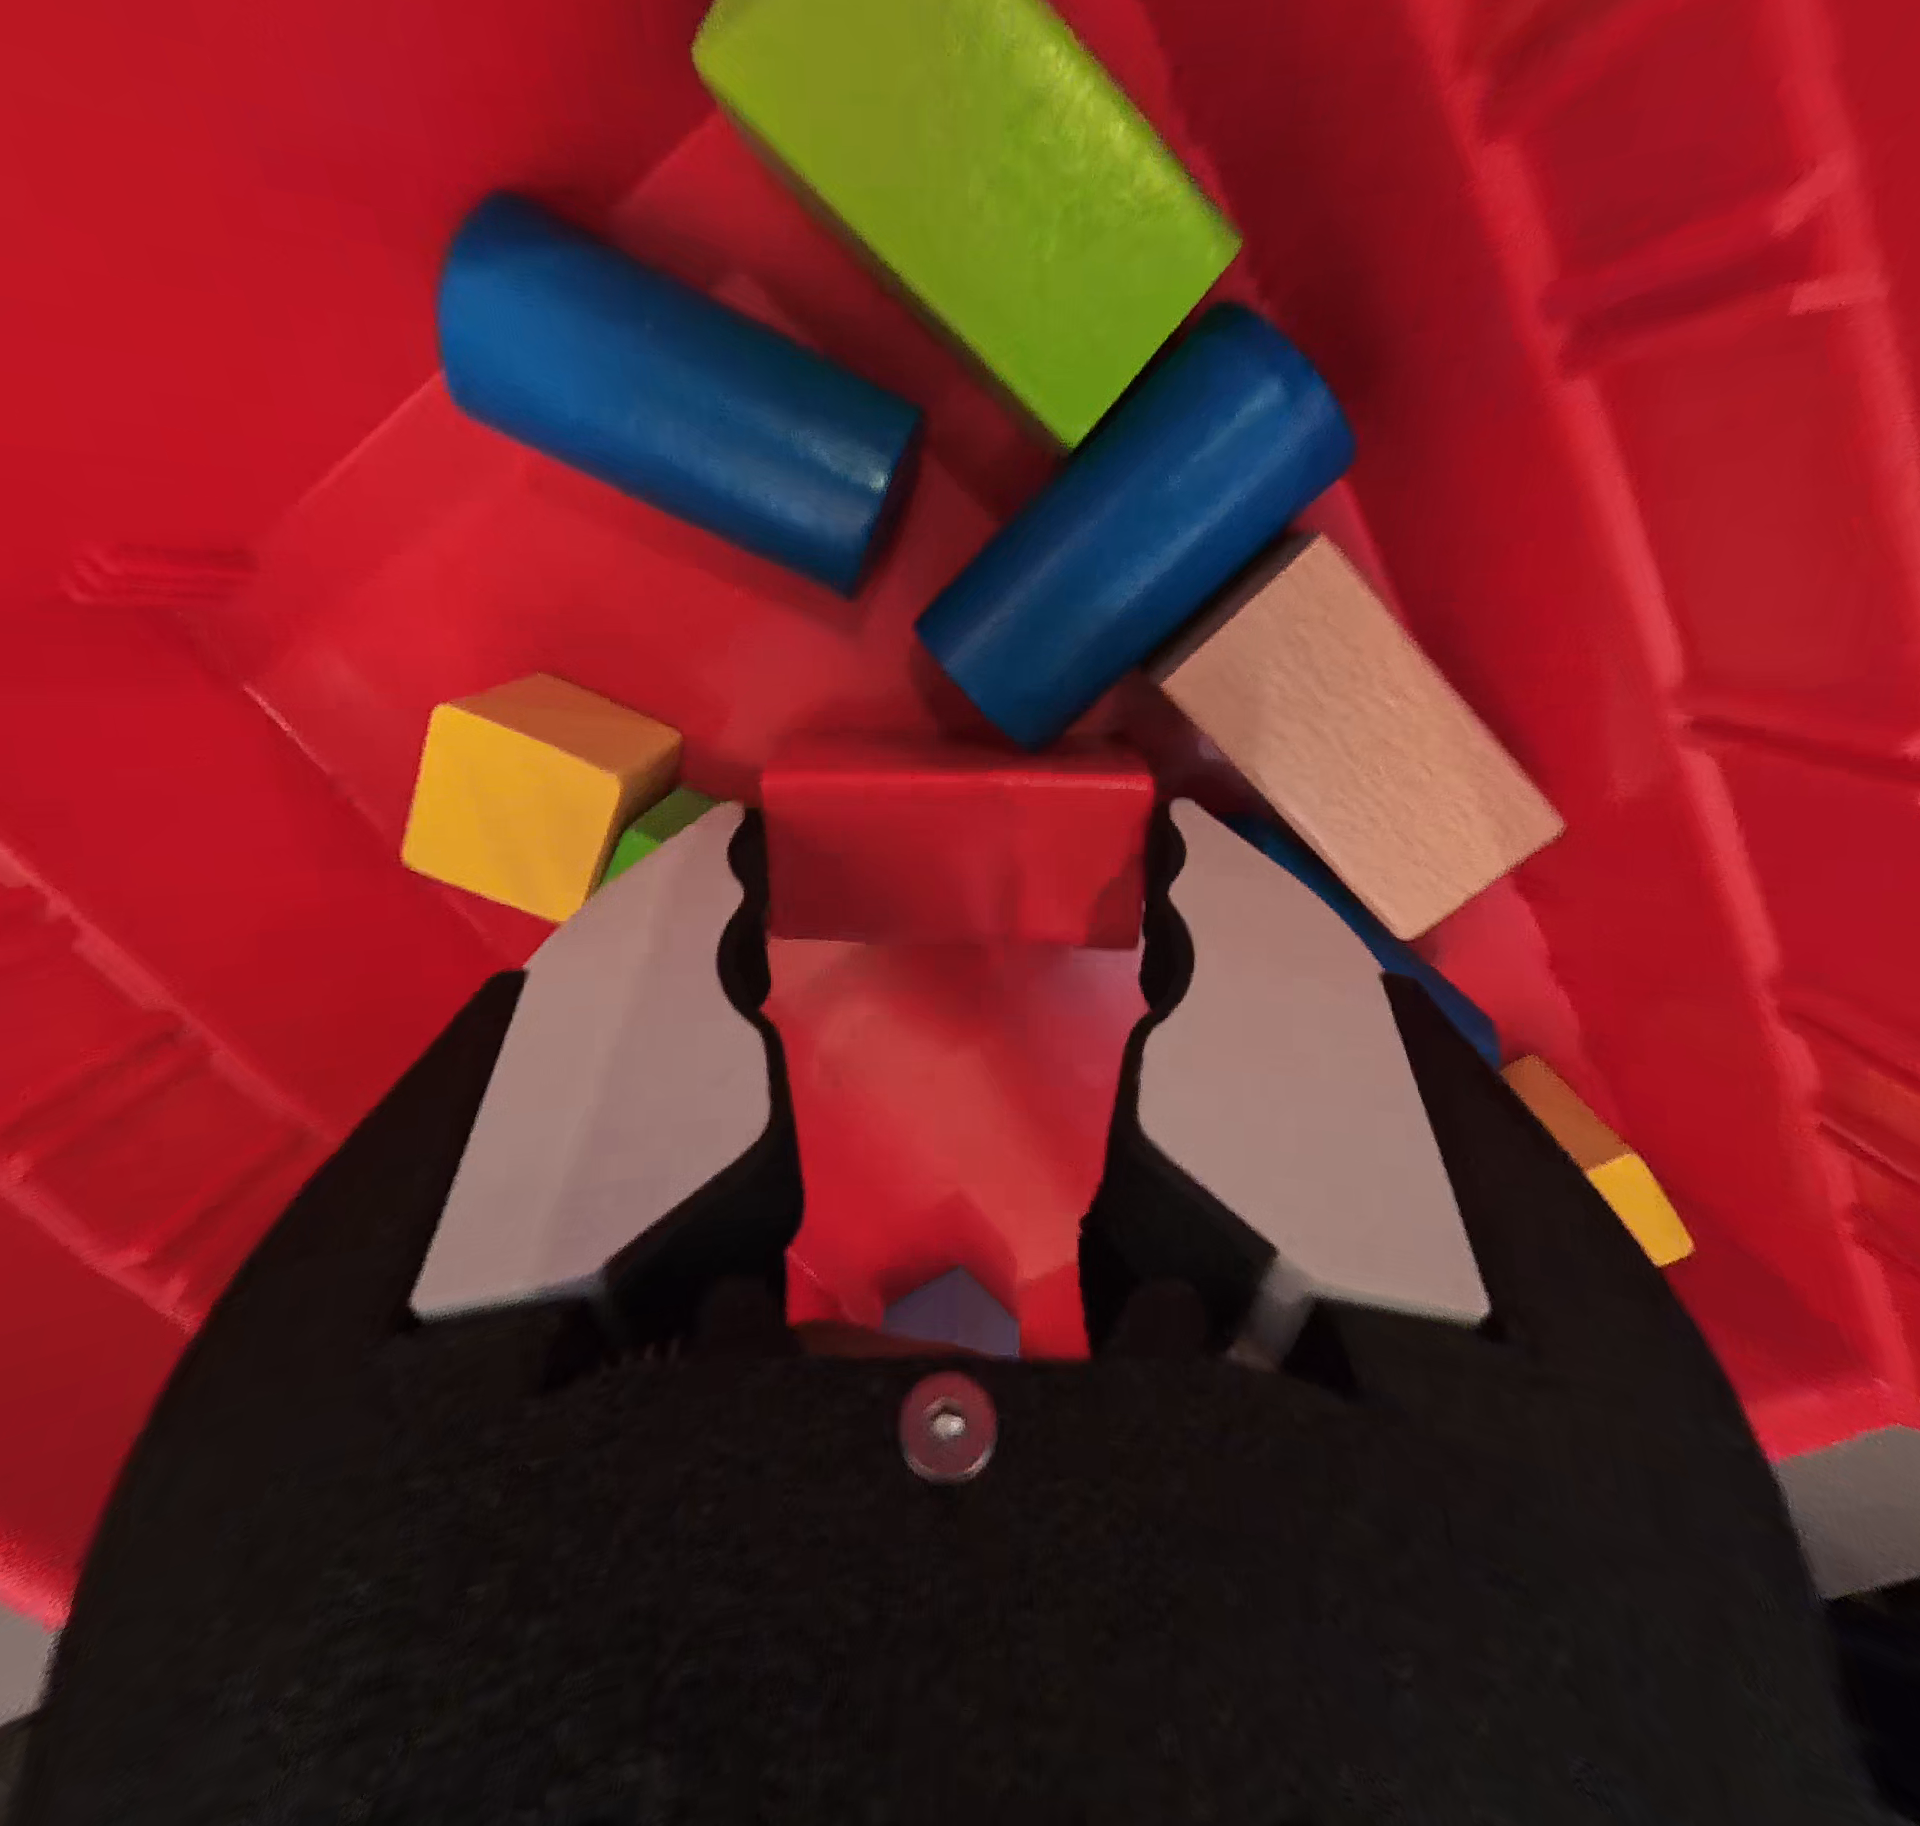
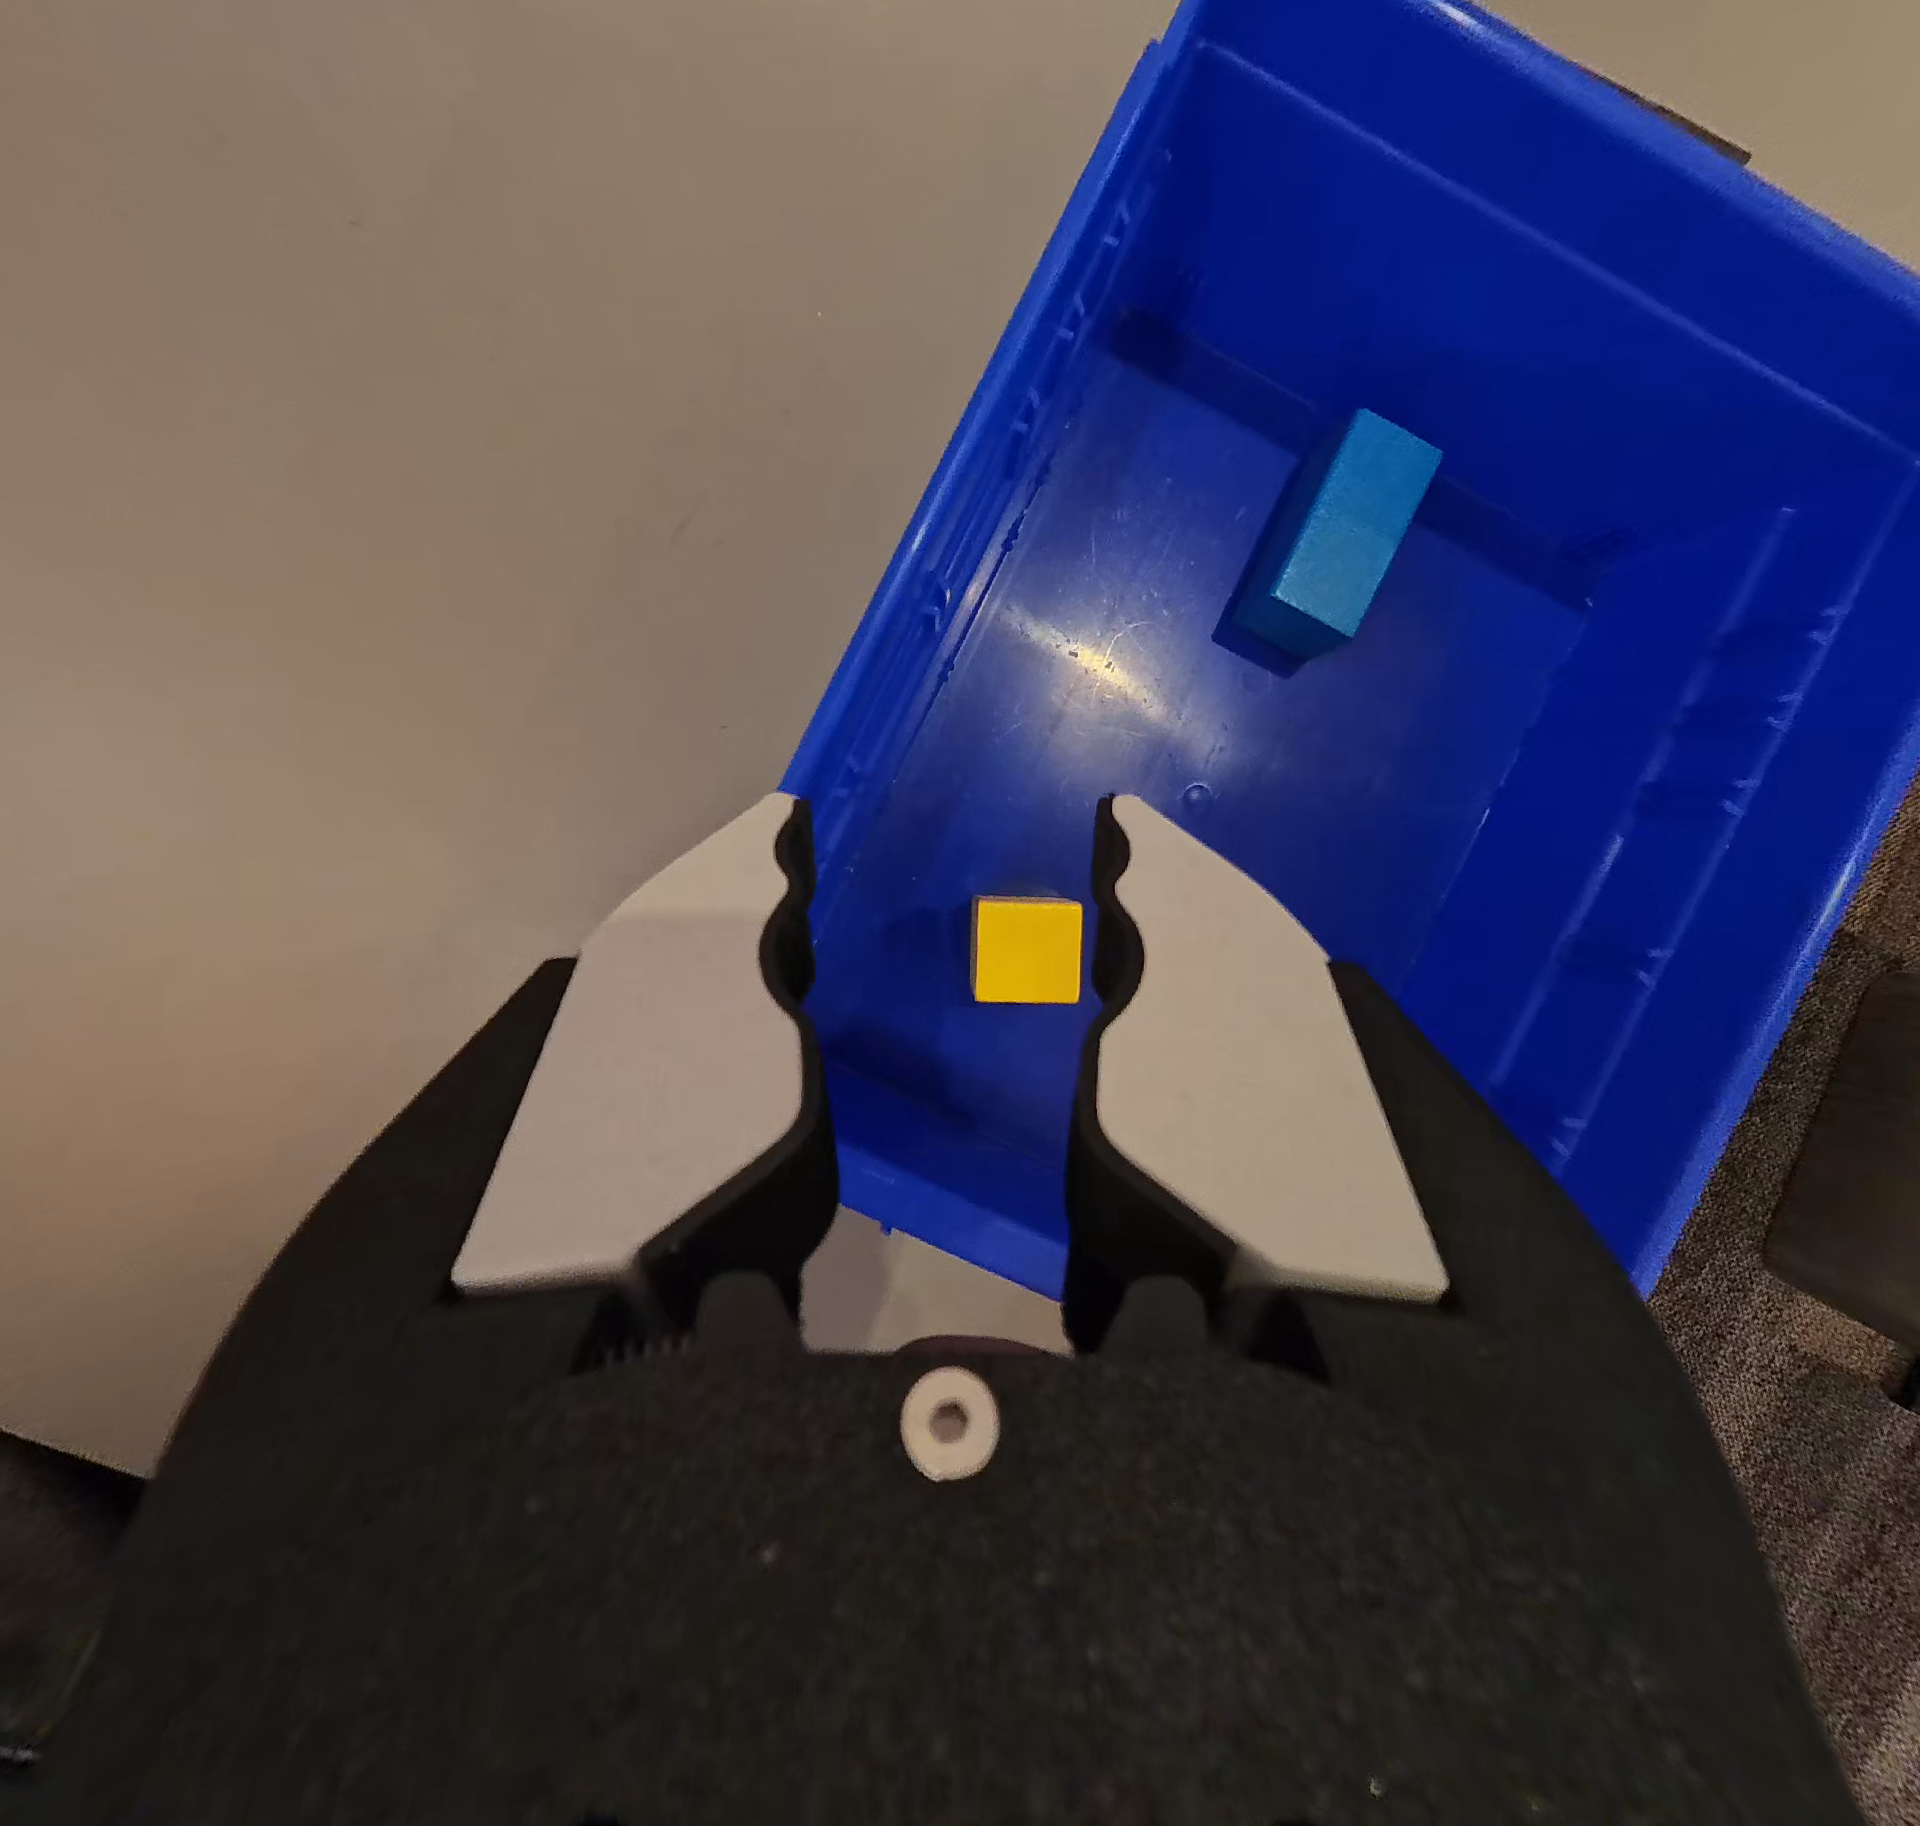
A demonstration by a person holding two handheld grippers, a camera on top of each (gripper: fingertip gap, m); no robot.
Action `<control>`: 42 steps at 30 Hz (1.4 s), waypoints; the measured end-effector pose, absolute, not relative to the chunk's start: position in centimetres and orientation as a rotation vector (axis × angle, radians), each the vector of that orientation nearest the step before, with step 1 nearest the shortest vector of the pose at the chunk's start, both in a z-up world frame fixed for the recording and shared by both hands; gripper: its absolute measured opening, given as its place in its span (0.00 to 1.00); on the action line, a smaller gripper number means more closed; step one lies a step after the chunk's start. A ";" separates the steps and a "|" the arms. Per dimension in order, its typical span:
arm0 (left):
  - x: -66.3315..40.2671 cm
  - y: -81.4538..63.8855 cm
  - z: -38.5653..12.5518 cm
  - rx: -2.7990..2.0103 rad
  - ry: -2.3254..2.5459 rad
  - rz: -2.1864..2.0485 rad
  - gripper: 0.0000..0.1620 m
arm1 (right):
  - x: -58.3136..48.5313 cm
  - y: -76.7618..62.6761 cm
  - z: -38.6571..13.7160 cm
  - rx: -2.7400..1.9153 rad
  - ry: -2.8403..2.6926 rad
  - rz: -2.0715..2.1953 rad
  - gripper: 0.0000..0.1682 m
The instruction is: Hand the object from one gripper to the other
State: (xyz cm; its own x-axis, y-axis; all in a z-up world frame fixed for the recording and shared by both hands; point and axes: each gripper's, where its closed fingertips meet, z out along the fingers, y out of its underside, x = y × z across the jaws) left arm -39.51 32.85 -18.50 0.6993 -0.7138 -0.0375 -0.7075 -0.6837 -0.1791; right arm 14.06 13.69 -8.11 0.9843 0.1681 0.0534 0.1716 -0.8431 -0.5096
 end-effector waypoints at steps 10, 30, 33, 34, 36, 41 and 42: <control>-39.4 33.7 -12.9 -2.620 0.663 -0.551 0.44 | 13.1 13.9 -7.1 -2.548 -0.277 0.001 0.30; -15.2 18.2 2.5 -1.927 0.263 -2.282 0.44 | -10.8 17.3 -0.5 -1.412 -0.858 0.517 0.43; -13.0 16.3 1.9 -1.964 0.310 -2.296 0.44 | -12.3 16.4 0.0 -1.373 -0.850 0.612 0.42; -12.5 16.0 1.5 -1.979 0.317 -2.295 0.44 | -12.6 16.2 0.0 -1.377 -0.850 0.637 0.42; -11.6 15.4 1.0 -1.995 0.330 -2.317 0.44 | -13.0 15.7 0.1 -1.374 -0.864 0.674 0.42; -10.2 14.0 0.1 -2.016 0.349 -2.412 0.44 | -13.3 15.0 -0.4 -1.414 -0.919 0.665 0.21; -10.2 13.9 0.2 -2.009 0.355 -2.436 0.44 | -13.1 14.9 -0.3 -1.414 -0.931 0.655 0.21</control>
